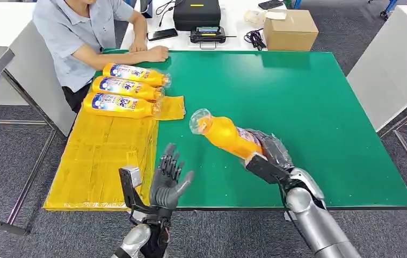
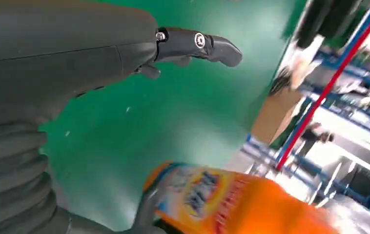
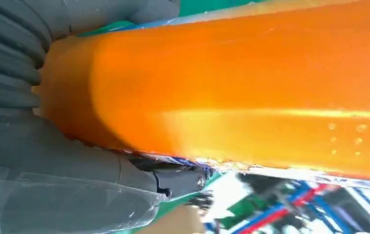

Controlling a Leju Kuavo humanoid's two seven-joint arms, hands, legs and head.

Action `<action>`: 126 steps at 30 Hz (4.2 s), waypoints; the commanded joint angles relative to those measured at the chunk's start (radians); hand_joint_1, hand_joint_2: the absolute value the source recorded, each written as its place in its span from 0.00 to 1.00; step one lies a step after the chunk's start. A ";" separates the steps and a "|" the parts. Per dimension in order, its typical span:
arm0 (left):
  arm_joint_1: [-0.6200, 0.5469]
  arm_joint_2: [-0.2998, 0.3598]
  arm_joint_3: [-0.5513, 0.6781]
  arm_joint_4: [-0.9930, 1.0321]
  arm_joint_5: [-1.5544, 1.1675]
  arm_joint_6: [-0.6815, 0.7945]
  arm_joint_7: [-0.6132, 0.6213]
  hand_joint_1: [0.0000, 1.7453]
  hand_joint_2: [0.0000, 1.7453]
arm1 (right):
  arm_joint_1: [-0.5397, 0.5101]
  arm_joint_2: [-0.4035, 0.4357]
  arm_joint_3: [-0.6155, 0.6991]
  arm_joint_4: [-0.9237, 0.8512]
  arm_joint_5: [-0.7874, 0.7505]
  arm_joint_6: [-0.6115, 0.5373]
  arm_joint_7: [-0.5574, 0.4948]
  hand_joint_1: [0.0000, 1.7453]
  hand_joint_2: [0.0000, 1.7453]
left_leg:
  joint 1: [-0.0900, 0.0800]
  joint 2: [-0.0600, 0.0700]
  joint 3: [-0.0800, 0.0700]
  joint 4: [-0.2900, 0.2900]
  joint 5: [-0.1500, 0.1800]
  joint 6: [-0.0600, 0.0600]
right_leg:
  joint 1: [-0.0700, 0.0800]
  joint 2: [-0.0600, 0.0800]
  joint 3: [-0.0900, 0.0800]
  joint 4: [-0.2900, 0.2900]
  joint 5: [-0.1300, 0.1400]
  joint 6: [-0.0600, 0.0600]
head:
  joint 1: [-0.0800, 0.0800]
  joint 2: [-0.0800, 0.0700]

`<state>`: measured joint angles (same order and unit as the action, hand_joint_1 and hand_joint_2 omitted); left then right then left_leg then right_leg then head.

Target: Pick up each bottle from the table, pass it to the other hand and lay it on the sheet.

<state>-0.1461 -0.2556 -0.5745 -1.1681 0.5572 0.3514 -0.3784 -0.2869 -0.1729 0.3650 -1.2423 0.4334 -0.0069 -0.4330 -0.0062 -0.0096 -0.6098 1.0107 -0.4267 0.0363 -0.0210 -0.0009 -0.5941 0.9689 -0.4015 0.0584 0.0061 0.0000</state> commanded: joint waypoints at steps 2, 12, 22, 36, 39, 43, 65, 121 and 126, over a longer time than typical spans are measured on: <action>-0.073 0.035 0.013 0.096 0.013 -0.013 -0.017 0.00 1.00 | -0.048 0.043 0.132 -0.028 -0.004 0.013 0.019 1.00 1.00 | 0.001 0.005 0.005 0.000 -0.002 -0.003 | 0.002 0.004 0.003 0.000 -0.001 -0.004 | -0.001 0.000; -0.087 0.034 0.004 0.078 0.005 -0.021 -0.040 0.00 1.00 | -0.083 0.054 0.182 0.051 0.005 0.013 0.029 1.00 1.00 | 0.001 0.004 0.005 0.000 -0.002 -0.002 | 0.001 0.004 0.003 0.000 -0.001 -0.003 | 0.000 0.000; -0.097 0.037 -0.026 0.028 -0.085 0.012 -0.116 0.00 1.00 | -0.125 0.077 0.252 0.186 0.010 0.010 0.045 0.98 1.00 | 0.002 0.003 0.004 0.000 -0.002 -0.002 | 0.002 0.002 0.004 -0.001 -0.001 -0.003 | 0.000 0.000; -0.121 0.024 -0.036 0.074 -0.073 -0.024 -0.098 0.00 1.00 | -0.149 0.096 0.282 0.226 0.057 -0.027 0.072 1.00 1.00 | 0.001 0.002 0.003 0.000 -0.001 -0.002 | 0.001 0.001 0.002 0.000 0.000 -0.002 | 0.000 0.000; -0.134 0.016 -0.035 0.108 -0.053 -0.055 -0.077 0.00 1.00 | -0.154 0.102 0.292 0.216 0.065 -0.038 0.075 1.00 1.00 | 0.001 0.003 0.004 0.000 -0.001 -0.002 | 0.001 0.002 0.003 0.000 -0.001 -0.003 | 0.000 0.000; -0.142 0.010 -0.021 0.122 -0.043 -0.053 -0.080 0.00 1.00 | -0.157 0.105 0.296 0.205 0.070 -0.041 0.078 1.00 1.00 | 0.001 0.002 0.003 0.000 -0.001 -0.002 | 0.001 0.001 0.002 0.000 0.000 -0.002 | 0.000 0.000; -0.165 -0.008 0.072 0.114 -0.010 -0.029 -0.163 0.70 1.00 | -0.166 0.141 0.337 0.201 0.046 -0.026 0.081 1.00 1.00 | 0.001 0.002 0.003 0.000 -0.002 -0.002 | 0.001 0.002 0.003 0.000 -0.001 -0.002 | 0.000 0.000; -0.186 -0.003 0.392 0.249 -2.010 0.347 0.334 1.00 1.00 | 0.034 0.160 -0.015 0.246 0.214 -0.212 0.045 0.00 1.00 | 0.000 0.001 0.003 -0.001 0.000 -0.002 | 0.000 0.000 0.002 -0.001 0.000 -0.002 | 0.000 0.000; -0.186 -0.003 0.392 0.249 -2.010 0.347 0.334 1.00 1.00 | 0.034 0.160 -0.015 0.246 0.214 -0.212 0.045 0.00 1.00 | 0.001 0.000 0.003 -0.001 0.000 -0.002 | 0.001 0.000 0.002 -0.001 -0.001 -0.002 | 0.000 0.000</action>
<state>-0.2580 -0.3067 -0.1957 -1.0541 -1.4454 0.7012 -0.0542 -0.2352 -0.0313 0.3903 -1.0430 0.6462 -0.2274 -0.3864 -0.0061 -0.0097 -0.6102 1.0108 -0.4261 0.0362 -0.0210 -0.0011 -0.5952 0.9691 -0.4014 0.0584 0.0057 0.0000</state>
